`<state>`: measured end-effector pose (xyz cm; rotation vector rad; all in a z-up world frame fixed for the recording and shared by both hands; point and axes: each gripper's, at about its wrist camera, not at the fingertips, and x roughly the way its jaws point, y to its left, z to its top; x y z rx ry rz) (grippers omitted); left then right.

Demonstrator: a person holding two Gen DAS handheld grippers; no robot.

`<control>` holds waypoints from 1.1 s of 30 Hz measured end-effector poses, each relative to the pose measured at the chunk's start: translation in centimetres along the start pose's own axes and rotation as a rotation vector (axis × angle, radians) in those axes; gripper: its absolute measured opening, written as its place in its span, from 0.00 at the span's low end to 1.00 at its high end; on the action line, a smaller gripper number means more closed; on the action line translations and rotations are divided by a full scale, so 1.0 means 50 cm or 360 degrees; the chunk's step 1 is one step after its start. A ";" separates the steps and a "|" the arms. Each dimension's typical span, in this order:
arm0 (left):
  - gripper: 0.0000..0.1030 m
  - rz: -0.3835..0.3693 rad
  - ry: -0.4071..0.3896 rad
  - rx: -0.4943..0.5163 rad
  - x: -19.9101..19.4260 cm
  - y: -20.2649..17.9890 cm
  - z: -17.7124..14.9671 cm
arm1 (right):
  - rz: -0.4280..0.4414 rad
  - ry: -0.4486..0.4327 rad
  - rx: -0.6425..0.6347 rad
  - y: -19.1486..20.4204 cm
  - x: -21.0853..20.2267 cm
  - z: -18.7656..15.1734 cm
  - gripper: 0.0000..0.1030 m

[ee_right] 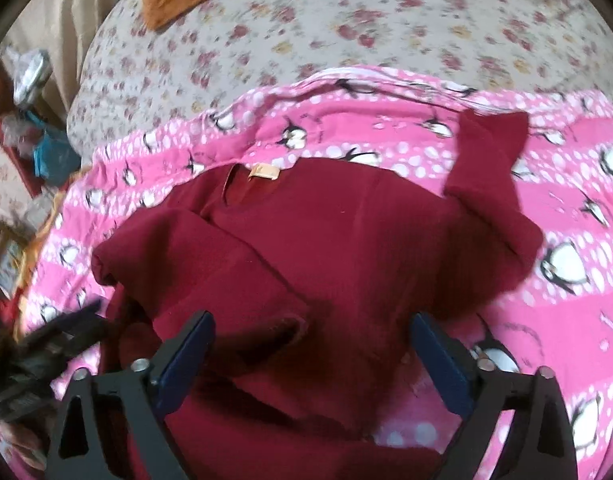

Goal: Fold small clothes

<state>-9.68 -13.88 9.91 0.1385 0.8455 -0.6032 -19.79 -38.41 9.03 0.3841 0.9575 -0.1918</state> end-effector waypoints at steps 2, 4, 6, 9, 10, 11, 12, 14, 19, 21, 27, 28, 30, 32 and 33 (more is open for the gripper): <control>0.62 0.0214 -0.0006 -0.0031 0.012 0.035 -0.008 | -0.0066 0.0049 -0.0043 0.012 0.029 0.003 0.84; 0.62 0.0398 0.0037 -0.0105 0.041 0.082 -0.020 | -0.0086 0.0090 -0.0086 0.023 0.048 0.002 0.79; 0.62 0.0423 0.0079 -0.0220 0.067 0.123 -0.034 | -0.0180 0.0103 -0.0215 0.045 0.056 -0.009 0.73; 0.62 0.0379 0.0140 -0.0352 0.098 0.156 -0.043 | -0.0342 0.0088 -0.0475 0.075 0.060 -0.026 0.55; 0.62 0.0367 0.0122 -0.0375 0.099 0.162 -0.042 | -0.0373 0.0085 -0.0525 0.079 0.055 -0.028 0.54; 0.62 0.0369 0.0110 -0.0376 0.100 0.164 -0.039 | -0.0372 0.0081 -0.0531 0.076 0.048 -0.025 0.53; 0.62 0.0371 0.0100 -0.0371 0.099 0.164 -0.035 | -0.0346 0.0066 -0.0514 0.073 0.039 -0.019 0.53; 0.62 0.0364 0.0090 -0.0383 0.102 0.167 -0.034 | -0.0207 -0.0002 -0.0432 0.063 0.013 -0.002 0.55; 0.62 0.0393 0.0072 -0.0369 0.103 0.170 -0.046 | -0.0177 0.0066 -0.0483 0.085 0.048 0.010 0.55; 0.62 0.0402 0.0068 -0.0368 0.107 0.173 -0.044 | -0.0161 0.0198 -0.0511 0.086 0.097 -0.001 0.52; 0.62 0.0397 0.0060 -0.0434 0.112 0.193 -0.042 | -0.0290 0.0041 -0.0780 0.124 0.058 0.004 0.08; 0.62 0.0398 0.0058 -0.0435 0.112 0.192 -0.042 | -0.0333 -0.0006 -0.0818 0.129 0.044 0.013 0.08; 0.62 0.0404 0.0054 -0.0429 0.113 0.190 -0.043 | -0.0417 -0.0082 -0.0823 0.123 0.025 0.039 0.08; 0.62 0.0409 0.0052 -0.0425 0.113 0.191 -0.042 | -0.0575 -0.0173 -0.0791 0.108 0.015 0.071 0.08; 0.62 0.0409 0.0051 -0.0423 0.114 0.191 -0.042 | -0.0625 -0.0203 -0.0771 0.102 0.014 0.085 0.08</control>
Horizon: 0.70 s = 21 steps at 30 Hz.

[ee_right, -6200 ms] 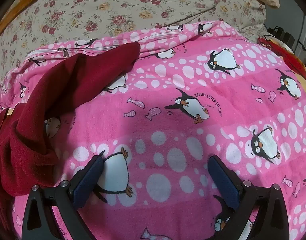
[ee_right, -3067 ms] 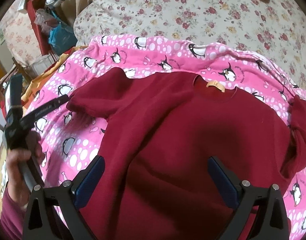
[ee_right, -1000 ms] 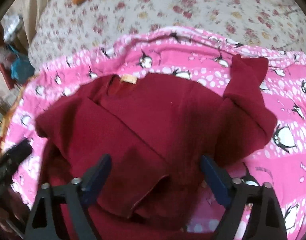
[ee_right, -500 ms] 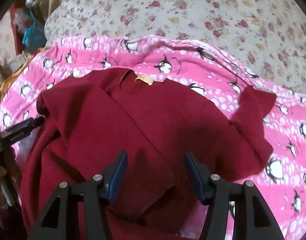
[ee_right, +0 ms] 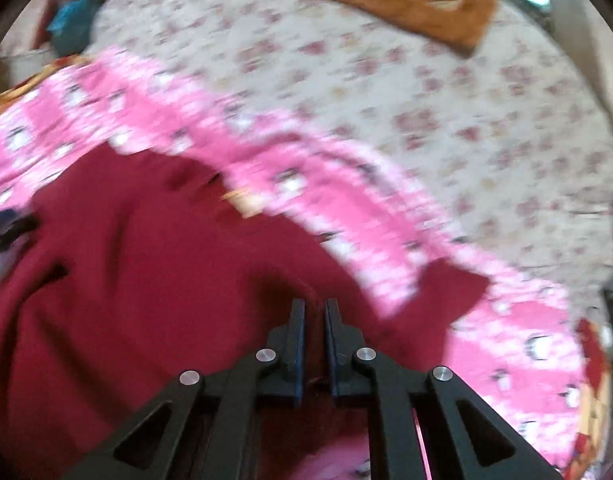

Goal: Fold small clothes

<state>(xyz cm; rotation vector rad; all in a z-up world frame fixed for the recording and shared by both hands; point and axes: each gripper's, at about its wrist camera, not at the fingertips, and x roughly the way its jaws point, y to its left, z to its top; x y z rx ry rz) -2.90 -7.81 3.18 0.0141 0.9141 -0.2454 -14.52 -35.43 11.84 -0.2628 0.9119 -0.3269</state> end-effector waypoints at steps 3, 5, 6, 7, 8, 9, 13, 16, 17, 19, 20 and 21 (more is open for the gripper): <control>0.62 0.0009 -0.0009 0.0020 0.004 -0.002 0.002 | -0.0179 0.0003 0.0041 -0.030 0.044 0.018 0.08; 0.62 0.0011 -0.0007 0.0041 0.005 -0.003 0.002 | -0.0122 0.0086 0.0133 -0.043 0.098 0.020 0.08; 0.62 0.0001 -0.0004 0.0046 0.004 -0.002 0.002 | -0.0095 0.0156 0.0154 -0.045 0.123 0.018 0.08; 0.62 -0.0021 0.0002 0.0049 0.003 0.000 0.003 | -0.0062 0.0240 0.0165 -0.045 0.145 0.016 0.08; 0.62 -0.0049 0.0010 0.0047 0.000 0.003 0.005 | 0.0008 0.0329 0.0205 -0.044 0.161 0.014 0.08; 0.62 -0.0089 0.0013 0.0036 -0.004 0.007 0.006 | 0.0060 0.0327 0.0253 -0.046 0.157 0.016 0.16; 0.62 -0.0252 -0.0013 0.0022 -0.023 0.005 0.010 | 0.0368 0.0121 0.0416 -0.032 0.089 0.056 0.60; 0.62 -0.0267 -0.0007 0.0096 -0.020 -0.017 0.006 | 0.0746 0.0067 0.0379 0.044 0.073 0.134 0.60; 0.62 -0.0257 -0.0001 0.0112 -0.016 -0.021 0.006 | 0.0805 0.0066 0.0352 0.067 0.075 0.149 0.60; 0.62 -0.0257 0.0020 0.0124 -0.003 -0.028 0.006 | 0.0896 0.0071 0.0216 0.148 0.093 0.198 0.60; 0.62 -0.0260 0.0028 0.0122 0.001 -0.027 0.007 | 0.0905 0.0076 0.0131 0.195 0.105 0.217 0.60; 0.62 -0.0262 0.0032 0.0117 0.005 -0.027 0.008 | 0.0910 0.0086 0.0066 0.231 0.121 0.235 0.60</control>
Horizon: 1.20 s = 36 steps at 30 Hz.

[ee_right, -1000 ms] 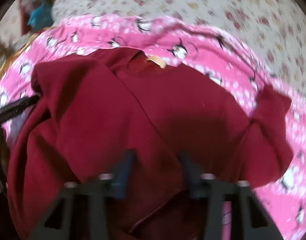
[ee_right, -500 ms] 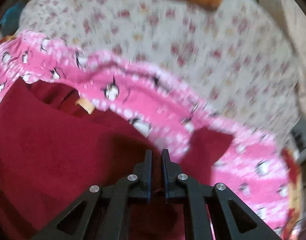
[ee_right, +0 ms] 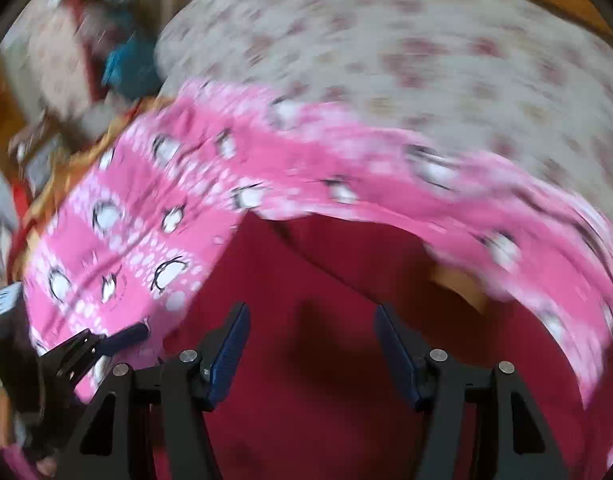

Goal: Fold small clothes

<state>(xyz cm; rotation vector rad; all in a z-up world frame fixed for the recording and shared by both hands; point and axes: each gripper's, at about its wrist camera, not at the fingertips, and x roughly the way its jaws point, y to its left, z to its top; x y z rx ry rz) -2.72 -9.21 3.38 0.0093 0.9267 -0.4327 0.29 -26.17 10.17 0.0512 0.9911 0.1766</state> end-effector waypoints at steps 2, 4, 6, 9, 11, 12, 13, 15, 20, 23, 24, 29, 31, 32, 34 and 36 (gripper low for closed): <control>0.62 -0.0013 0.0001 -0.0010 0.005 0.004 0.004 | 0.0015 0.0065 -0.0064 0.025 0.067 0.025 0.60; 0.62 -0.0024 0.0008 -0.0010 0.007 0.006 0.006 | -0.0004 0.0106 -0.0107 0.037 0.117 0.040 0.60; 0.62 -0.0039 0.0011 -0.0016 0.008 0.010 0.011 | -0.0030 0.0125 -0.0121 0.039 0.158 0.052 0.53; 0.62 -0.0078 0.0007 -0.0061 0.003 0.022 0.019 | 0.0000 0.0162 -0.0188 0.057 0.185 0.056 0.16; 0.62 -0.0072 -0.0011 -0.0090 0.000 0.028 0.022 | 0.0077 0.0106 -0.0187 0.070 0.179 0.059 0.04; 0.62 -0.0069 -0.0019 -0.0101 -0.001 0.030 0.023 | 0.0103 0.0083 -0.0166 0.073 0.178 0.062 0.04; 0.62 -0.0072 -0.0016 -0.0113 0.000 0.032 0.023 | 0.0119 0.0065 -0.0145 0.074 0.180 0.062 0.04; 0.62 -0.0081 -0.0005 -0.0121 0.002 0.033 0.023 | 0.0073 0.0099 -0.0122 0.078 0.208 0.054 0.04; 0.62 -0.0070 -0.0064 -0.0084 -0.016 0.025 0.026 | 0.0035 0.0085 -0.0030 0.070 0.153 0.033 0.16; 0.62 -0.0058 -0.0128 -0.0075 -0.037 0.024 0.025 | -0.0010 -0.0003 0.0019 0.042 0.052 -0.014 0.47; 0.62 -0.0060 -0.0150 -0.0088 -0.041 0.025 0.026 | -0.0030 -0.0017 0.0017 0.032 0.026 -0.031 0.47; 0.62 -0.0089 -0.0153 -0.0084 -0.032 0.007 0.024 | -0.0293 0.0092 0.0195 -0.071 -0.033 -0.140 0.47; 0.62 -0.0083 -0.0142 -0.0015 -0.020 -0.016 0.018 | -0.0340 0.0215 0.0313 -0.120 -0.008 -0.179 0.47; 0.62 -0.0079 -0.0123 0.0033 -0.011 -0.027 0.014 | -0.0269 0.0172 0.0369 -0.135 -0.013 -0.190 0.47; 0.62 -0.0031 -0.0088 0.0101 0.005 -0.041 0.006 | -0.0209 0.0132 0.0420 -0.155 -0.037 -0.192 0.47; 0.62 -0.0003 -0.0085 0.0128 0.013 -0.048 0.000 | -0.0275 0.0109 0.0415 -0.173 -0.072 -0.187 0.47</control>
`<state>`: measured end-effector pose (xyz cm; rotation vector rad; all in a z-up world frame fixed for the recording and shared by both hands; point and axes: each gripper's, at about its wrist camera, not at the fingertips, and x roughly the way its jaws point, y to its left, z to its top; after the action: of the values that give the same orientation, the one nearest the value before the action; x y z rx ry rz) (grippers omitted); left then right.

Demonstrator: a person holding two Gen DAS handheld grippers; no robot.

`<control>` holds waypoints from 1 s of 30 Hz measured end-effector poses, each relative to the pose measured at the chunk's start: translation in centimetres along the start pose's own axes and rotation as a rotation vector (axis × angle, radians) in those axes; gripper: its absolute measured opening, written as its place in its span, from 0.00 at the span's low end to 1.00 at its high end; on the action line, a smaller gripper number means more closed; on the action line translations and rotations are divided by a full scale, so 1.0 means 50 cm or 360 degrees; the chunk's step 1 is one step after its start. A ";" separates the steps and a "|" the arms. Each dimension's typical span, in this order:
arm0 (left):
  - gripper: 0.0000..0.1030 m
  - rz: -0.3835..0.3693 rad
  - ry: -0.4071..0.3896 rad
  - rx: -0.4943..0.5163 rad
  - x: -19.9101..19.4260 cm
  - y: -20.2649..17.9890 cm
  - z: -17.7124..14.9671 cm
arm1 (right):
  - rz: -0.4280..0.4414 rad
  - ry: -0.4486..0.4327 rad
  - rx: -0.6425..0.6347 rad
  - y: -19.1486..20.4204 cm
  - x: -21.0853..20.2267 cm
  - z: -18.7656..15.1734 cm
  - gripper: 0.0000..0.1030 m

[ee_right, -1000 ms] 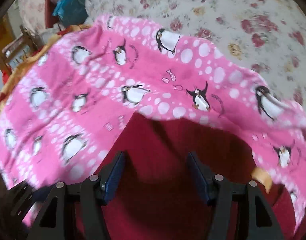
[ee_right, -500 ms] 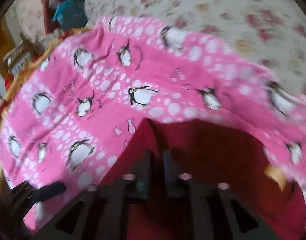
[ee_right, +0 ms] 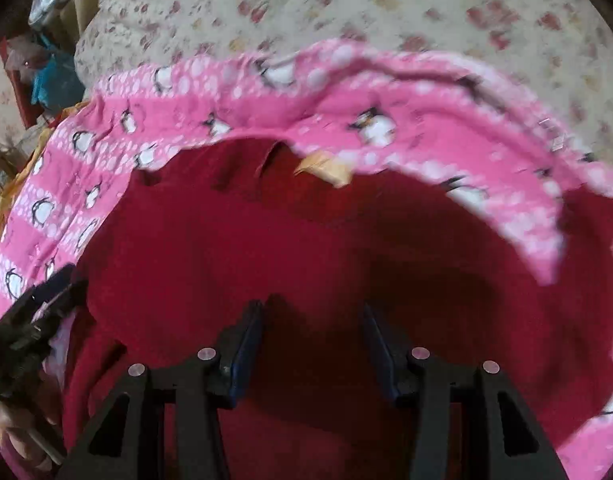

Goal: Fold small clothes

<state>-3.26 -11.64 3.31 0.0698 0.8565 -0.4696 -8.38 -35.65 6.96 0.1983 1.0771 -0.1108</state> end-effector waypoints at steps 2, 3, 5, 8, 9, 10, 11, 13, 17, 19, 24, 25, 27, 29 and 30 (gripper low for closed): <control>0.62 -0.0009 0.0008 -0.0013 0.002 0.004 0.000 | -0.0142 -0.0104 0.0037 -0.043 -0.041 0.012 0.49; 0.62 -0.0026 0.0015 -0.0037 0.005 0.008 0.000 | -0.0222 -0.0125 0.0075 -0.067 -0.050 0.020 0.57; 0.64 -0.0048 0.0032 -0.0075 0.011 0.015 0.000 | -0.0429 -0.0149 0.0173 -0.130 -0.056 0.041 0.64; 0.65 -0.0076 0.0046 -0.0121 0.016 0.025 0.002 | -0.0543 -0.0024 0.0208 -0.227 -0.025 0.064 0.64; 0.65 -0.0080 0.0046 -0.0128 0.017 0.026 0.002 | -0.0530 0.0035 0.0227 -0.249 -0.011 0.067 0.64; 0.65 -0.0080 0.0047 -0.0131 0.018 0.026 0.002 | -0.0502 0.0094 0.0255 -0.273 0.003 0.066 0.64; 0.66 -0.0080 0.0047 -0.0131 0.018 0.025 0.002 | -0.0487 0.0126 0.0276 -0.293 0.007 0.061 0.61; 0.66 -0.0080 0.0044 -0.0129 0.017 0.024 0.001 | -0.0587 0.0134 0.0290 -0.329 -0.007 0.049 0.52; 0.66 -0.0079 0.0043 -0.0129 0.017 0.025 0.001 | -0.0887 0.0090 0.0413 -0.423 -0.096 -0.018 0.59; 0.66 -0.0077 0.0040 -0.0132 0.017 0.025 0.001 | -0.0984 0.0089 0.0540 -0.473 -0.143 -0.061 0.58; 0.66 -0.0077 0.0038 -0.0139 0.017 0.025 0.000 | -0.0864 -0.0099 0.0821 -0.538 -0.260 -0.121 0.59; 0.66 -0.0077 0.0039 -0.0137 0.017 0.026 0.000 | -0.0858 -0.0132 0.0833 -0.534 -0.269 -0.120 0.59; 0.66 -0.0078 0.0038 -0.0136 0.017 0.026 0.000 | -0.0734 -0.0214 0.0824 -0.523 -0.277 -0.118 0.60; 0.66 -0.0082 0.0039 -0.0139 0.018 0.026 0.000 | -0.0598 -0.0199 0.0762 -0.507 -0.246 -0.097 0.64; 0.66 -0.0083 0.0040 -0.0141 0.018 0.026 0.000 | -0.0582 -0.0186 0.0715 -0.495 -0.226 -0.086 0.64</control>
<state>-2.21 -10.78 2.46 -0.0280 0.9046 -0.4801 -22.03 -58.97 12.32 0.3919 0.9513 -0.6885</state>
